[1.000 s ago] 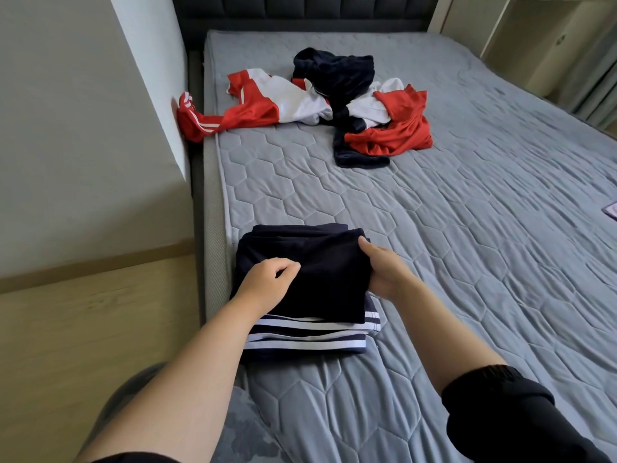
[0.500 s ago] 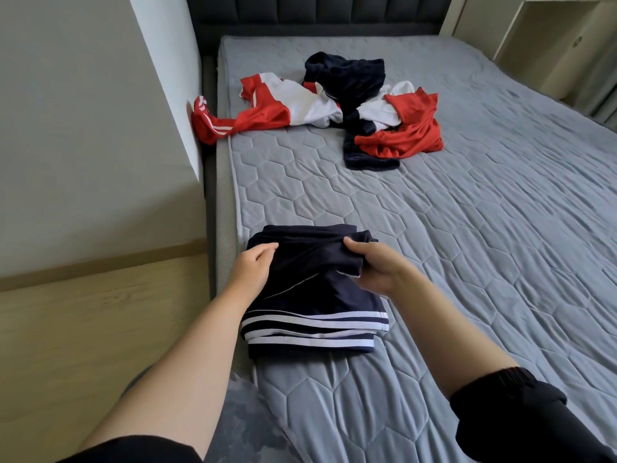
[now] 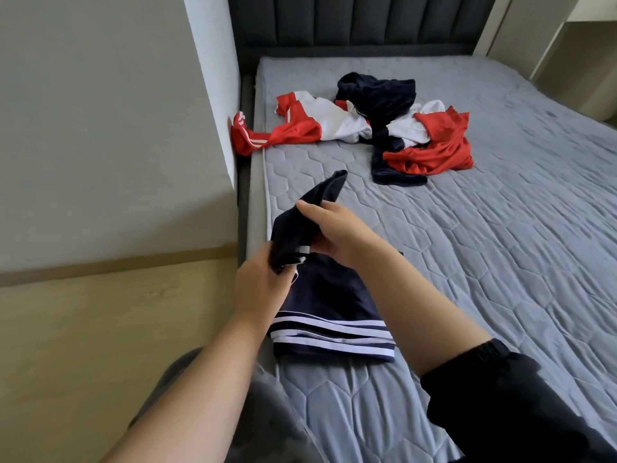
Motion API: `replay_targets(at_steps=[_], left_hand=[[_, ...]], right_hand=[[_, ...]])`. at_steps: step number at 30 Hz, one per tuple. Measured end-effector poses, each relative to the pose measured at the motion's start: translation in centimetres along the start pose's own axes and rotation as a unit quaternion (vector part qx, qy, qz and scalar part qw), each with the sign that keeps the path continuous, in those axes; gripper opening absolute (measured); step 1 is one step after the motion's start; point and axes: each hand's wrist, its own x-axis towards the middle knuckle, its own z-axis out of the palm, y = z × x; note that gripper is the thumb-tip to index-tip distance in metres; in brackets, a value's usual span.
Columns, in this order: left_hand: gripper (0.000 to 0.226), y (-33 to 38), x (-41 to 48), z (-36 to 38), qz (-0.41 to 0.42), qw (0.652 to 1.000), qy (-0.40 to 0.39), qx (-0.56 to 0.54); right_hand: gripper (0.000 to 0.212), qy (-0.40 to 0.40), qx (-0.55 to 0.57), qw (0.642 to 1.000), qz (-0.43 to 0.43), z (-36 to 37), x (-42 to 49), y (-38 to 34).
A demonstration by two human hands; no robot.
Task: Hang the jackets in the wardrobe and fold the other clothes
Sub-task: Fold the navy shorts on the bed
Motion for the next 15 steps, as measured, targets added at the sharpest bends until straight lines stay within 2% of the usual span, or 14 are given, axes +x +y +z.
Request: replay_targets(at_steps=[2,3,5,6,8,10,13,15], left_hand=[[0.016,-0.9,0.9,-0.8,-0.139,0.981,0.074,-0.114],[0.017,-1.6,1.6,-1.5,-0.231,0.949,0.121,-0.179],[0.015,-3.3,2.9,-3.6,-0.392,0.849,0.188,-0.299],[0.017,-4.2,3.2,-4.6,-0.443,0.8,0.202,-0.35],[0.015,-5.9,3.5,-6.4,-0.483,0.738,0.219,-0.417],[0.021,-6.9,3.3,-7.5,-0.493,0.7,0.226,-0.465],[0.034,-8.1,3.3,-8.6,-0.528,0.661,0.236,-0.478],[0.035,-8.7,3.3,-9.0,-0.55,0.653,0.233,-0.465]], right_hand=[[0.02,-0.033,-0.043,0.998,-0.025,1.0,0.3,-0.3],[0.022,-0.025,-0.072,0.997,-0.032,1.1,0.6,-0.2],[0.025,0.026,-0.14,0.99,-0.026,0.6,1.3,0.9],[0.026,0.053,-0.172,0.984,-0.011,0.1,1.6,1.8],[0.027,0.085,-0.242,0.966,0.023,-0.7,2.1,4.2],[0.03,0.082,-0.348,0.932,0.057,-1.3,2.5,7.1],[0.036,0.061,-0.492,0.865,0.078,-1.6,2.7,11.1],[0.047,0.063,-0.537,0.84,0.046,-1.0,2.9,12.8]])
